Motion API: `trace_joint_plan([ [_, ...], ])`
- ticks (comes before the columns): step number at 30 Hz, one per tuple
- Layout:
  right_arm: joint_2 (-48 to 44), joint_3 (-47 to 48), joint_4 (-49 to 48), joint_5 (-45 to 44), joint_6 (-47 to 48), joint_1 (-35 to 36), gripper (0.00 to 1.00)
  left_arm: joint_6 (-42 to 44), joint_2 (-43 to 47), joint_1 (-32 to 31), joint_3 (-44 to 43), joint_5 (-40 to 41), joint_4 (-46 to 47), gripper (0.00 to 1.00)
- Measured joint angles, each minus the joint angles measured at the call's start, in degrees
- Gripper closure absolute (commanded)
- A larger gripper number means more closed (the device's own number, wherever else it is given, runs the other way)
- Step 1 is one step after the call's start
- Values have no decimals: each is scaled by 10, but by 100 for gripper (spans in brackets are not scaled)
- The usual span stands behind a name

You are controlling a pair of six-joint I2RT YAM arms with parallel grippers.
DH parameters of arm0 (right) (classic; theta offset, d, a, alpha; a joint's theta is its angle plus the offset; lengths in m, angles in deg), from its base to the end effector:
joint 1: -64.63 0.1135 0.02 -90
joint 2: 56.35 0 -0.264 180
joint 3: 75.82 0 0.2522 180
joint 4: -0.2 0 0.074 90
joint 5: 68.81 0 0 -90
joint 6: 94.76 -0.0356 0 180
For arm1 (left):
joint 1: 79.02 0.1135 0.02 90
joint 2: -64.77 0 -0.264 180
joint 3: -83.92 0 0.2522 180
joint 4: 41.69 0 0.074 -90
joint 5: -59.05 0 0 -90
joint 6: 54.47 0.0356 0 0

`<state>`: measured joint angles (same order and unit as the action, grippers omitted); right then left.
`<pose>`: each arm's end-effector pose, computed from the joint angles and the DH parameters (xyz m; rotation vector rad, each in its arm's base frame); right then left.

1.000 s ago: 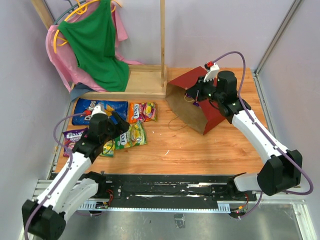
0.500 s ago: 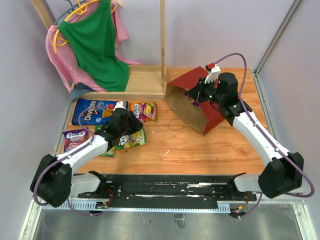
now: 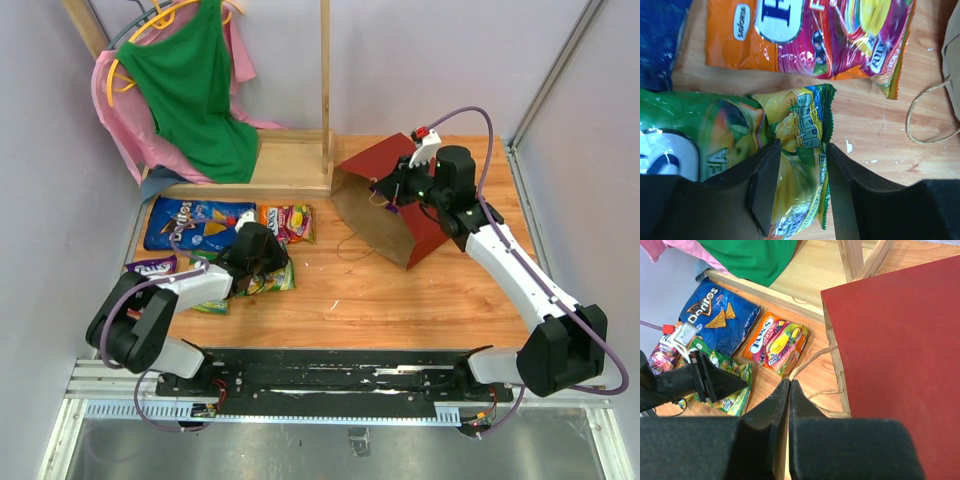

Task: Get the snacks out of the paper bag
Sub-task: Move the snack to the center of the board.

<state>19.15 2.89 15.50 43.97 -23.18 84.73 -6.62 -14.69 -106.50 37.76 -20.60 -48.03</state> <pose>0.2865 0.1195 0.3608 -0.3229 1.8144 0.8310 0.2393 -0.1173 0.1650 -0.3884 2.2548 -0.4436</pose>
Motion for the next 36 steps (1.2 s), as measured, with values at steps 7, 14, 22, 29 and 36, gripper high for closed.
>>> trace_joint_plan([
  [7,-4,-3,0,-1,0,0,99,-32,-38,-43,47,-24,115,53],
  [14,-6,-3,0,-1,0,0,99,-70,-55,-109,60,-30,167,53],
  [22,-6,-3,0,-1,0,0,99,-112,14,-135,120,-41,174,30],
  [29,-6,-3,-4,21,-9,1,99,-30,132,-136,60,-41,49,6],
  [36,-4,-3,5,30,-12,9,99,113,116,-136,-118,-51,-8,0],
])
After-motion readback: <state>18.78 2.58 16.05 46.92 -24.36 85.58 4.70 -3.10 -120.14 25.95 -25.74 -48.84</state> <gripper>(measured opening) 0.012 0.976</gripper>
